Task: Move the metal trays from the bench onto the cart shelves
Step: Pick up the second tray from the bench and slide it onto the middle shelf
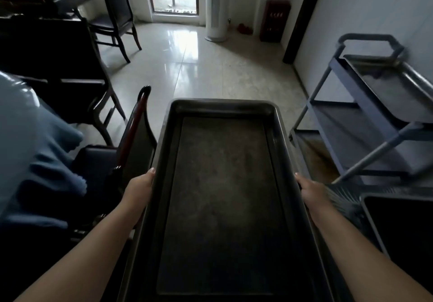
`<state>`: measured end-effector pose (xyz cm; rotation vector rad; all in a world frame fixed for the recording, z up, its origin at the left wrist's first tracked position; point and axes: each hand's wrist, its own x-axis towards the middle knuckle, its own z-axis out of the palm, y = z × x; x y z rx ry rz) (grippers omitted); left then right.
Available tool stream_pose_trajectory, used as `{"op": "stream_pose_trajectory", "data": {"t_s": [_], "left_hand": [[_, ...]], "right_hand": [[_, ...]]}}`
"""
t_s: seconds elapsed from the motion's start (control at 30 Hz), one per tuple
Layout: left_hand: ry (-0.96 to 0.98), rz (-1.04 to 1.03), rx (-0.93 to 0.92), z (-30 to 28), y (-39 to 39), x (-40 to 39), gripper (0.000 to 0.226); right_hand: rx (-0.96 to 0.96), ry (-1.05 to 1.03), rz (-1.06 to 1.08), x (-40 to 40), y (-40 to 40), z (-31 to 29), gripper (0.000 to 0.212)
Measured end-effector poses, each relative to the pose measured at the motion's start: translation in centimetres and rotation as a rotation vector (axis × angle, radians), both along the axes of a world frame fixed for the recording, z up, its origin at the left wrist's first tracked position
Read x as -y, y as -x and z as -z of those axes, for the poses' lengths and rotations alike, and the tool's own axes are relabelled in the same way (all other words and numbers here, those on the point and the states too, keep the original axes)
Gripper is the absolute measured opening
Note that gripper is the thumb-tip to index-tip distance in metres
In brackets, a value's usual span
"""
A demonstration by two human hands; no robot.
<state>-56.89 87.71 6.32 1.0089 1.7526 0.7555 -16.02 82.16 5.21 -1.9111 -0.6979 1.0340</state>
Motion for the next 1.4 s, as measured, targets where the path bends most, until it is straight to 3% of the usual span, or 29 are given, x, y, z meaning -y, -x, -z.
{"op": "stream_pose_trajectory", "data": {"t_s": [0.23,0.47,0.77,0.9,1.03,1.13,1.27,1.4], "left_hand": [[-0.066,0.104,-0.202,-0.1,-4.7,-12.1,0.035],[0.002,-0.037,-0.067,-0.3,-5.5,-23.4,0.043],[-0.168,0.276,-0.362,-2.3,-5.0,-45.7,0.037],[-0.124,0.298,-0.291,-4.1,-7.2,-54.5,0.04],[-0.046,0.24,-0.169,-3.9,-12.4,-62.7,0.053],[-0.009,0.27,-0.099,-3.3,-17.4,-68.7,0.051],[-0.017,0.33,-0.138,-3.4,-23.9,-76.8,0.047],[-0.014,0.385,-0.143,-3.4,-29.2,-81.8,0.04]], "right_hand": [[-0.053,0.065,-0.027,-12.7,-4.8,0.0,0.038],[-0.012,0.061,-0.112,-25.6,-5.8,-1.3,0.03],[0.023,-0.038,-0.043,-44.8,-5.3,-2.4,0.022],[-0.031,-0.013,0.104,-50.3,-6.5,-3.4,0.036],[-0.078,-0.028,0.25,-54.3,-9.7,-2.2,0.04],[-0.073,-0.029,0.309,-58.1,-13.7,-1.0,0.035],[-0.075,-0.041,0.412,-62.9,-18.8,-0.8,0.049],[-0.025,-0.015,0.471,-65.8,-22.8,-1.1,0.044]]}}
